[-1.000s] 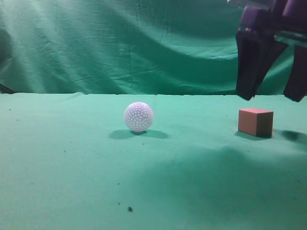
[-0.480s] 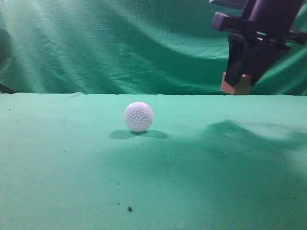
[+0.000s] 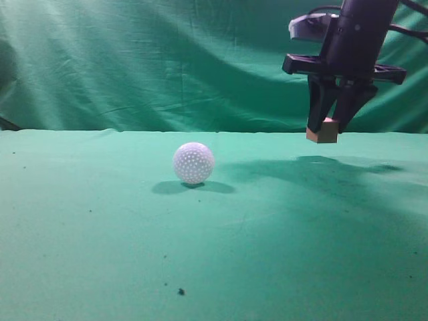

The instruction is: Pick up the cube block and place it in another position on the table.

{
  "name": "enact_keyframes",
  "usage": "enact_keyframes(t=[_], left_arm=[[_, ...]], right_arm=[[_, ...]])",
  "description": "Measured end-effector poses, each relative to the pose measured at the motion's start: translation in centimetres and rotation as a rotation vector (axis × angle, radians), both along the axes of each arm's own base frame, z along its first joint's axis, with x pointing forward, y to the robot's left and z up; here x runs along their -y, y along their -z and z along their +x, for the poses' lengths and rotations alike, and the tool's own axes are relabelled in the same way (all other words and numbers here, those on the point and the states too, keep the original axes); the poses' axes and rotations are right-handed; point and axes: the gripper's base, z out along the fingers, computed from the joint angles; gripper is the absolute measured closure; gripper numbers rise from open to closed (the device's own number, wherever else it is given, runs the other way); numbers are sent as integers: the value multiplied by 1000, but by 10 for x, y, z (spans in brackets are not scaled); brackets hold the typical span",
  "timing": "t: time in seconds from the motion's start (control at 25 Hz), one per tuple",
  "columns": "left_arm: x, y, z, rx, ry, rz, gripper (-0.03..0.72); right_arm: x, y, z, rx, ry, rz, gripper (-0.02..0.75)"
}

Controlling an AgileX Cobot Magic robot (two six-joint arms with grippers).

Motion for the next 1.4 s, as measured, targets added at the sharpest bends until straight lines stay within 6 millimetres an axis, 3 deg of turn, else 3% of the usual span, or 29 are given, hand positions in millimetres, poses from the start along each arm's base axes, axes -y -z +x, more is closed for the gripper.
enact_keyframes(t=[0.16, 0.24, 0.36, 0.48, 0.6, 0.64, 0.76, 0.88, 1.2, 1.4], left_arm=[[0, 0, 0, 0, 0, 0, 426], [0, 0, 0, 0, 0, 0, 426], [0, 0, 0, 0, 0, 0, 426], [0, 0, 0, 0, 0, 0, 426], [0, 0, 0, 0, 0, 0, 426], [0, 0, 0, 0, 0, 0, 426], [0, 0, 0, 0, 0, 0, 426], [0, 0, 0, 0, 0, 0, 426], [0, 0, 0, 0, 0, 0, 426], [0, 0, 0, 0, 0, 0, 426]], right_arm=[[-1, 10, 3, -7, 2, -3, 518], [-1, 8, 4, -1, 1, -1, 393], [-2, -5, 4, -20, 4, 0, 245], [0, -35, -3, -24, 31, 16, 244], [5, -80, -21, 13, 37, 37, 556], [8, -99, -29, 36, 41, 48, 631], [18, -146, -61, 117, 47, 80, 738], [31, -170, -103, 156, 78, 114, 738], [68, -174, -218, 300, 123, 190, 738], [85, -168, -272, 382, 120, 221, 738]])
